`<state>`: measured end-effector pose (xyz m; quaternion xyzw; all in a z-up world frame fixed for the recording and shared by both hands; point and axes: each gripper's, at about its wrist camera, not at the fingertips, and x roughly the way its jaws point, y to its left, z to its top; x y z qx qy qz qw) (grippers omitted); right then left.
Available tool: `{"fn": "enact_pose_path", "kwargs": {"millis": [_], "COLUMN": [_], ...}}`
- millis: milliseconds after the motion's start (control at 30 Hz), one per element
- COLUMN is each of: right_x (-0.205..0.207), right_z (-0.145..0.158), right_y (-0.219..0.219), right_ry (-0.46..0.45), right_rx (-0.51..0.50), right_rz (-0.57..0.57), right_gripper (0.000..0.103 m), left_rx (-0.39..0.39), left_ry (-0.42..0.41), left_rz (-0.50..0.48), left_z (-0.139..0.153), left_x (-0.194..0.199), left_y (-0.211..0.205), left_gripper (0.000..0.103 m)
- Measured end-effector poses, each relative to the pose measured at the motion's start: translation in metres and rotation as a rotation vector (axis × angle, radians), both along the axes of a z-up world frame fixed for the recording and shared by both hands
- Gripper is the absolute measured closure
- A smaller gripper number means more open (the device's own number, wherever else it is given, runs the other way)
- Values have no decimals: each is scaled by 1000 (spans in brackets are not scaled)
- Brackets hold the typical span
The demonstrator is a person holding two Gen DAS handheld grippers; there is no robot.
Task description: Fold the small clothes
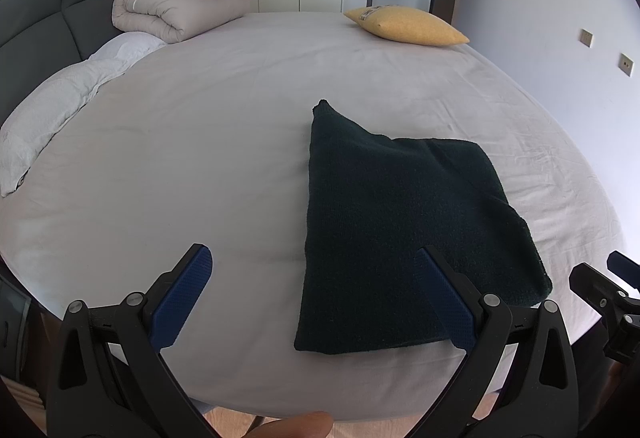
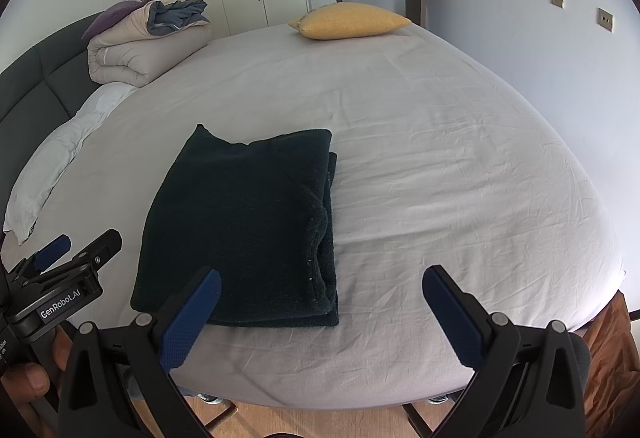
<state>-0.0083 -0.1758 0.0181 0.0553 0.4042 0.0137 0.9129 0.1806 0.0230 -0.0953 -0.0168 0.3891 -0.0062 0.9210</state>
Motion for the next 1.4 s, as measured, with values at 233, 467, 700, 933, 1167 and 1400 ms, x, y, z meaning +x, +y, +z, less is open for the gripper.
{"fn": "enact_pose_path", "kwargs": {"millis": [233,467,700,933,1167,1400], "right_x": [1,0,1,0,0,1], "right_z": [-1,-2,-4,-5,-5,-6], "right_y": [-1,-1,-1,0,0,1], "right_ry": [2,5,9,14,20,24], "right_rx": [1,2,4,6,10,12], "right_rz": [0,0,0,1,3,5], "right_gripper": [0,0,0,0,0,0], "left_rx": [-2,-6,-7,-9,-17,-16], "left_ry": [1,5,7,12,21,25], "left_rz": [0,-2,-3,-12,-17,-23], "left_z": [0,-2,-2,-4,-5,-5], "left_x": [0,-1,0,2,4,5], "left_y": [1,2,2,2,3,1], "left_gripper": [0,0,0,0,0,0]}}
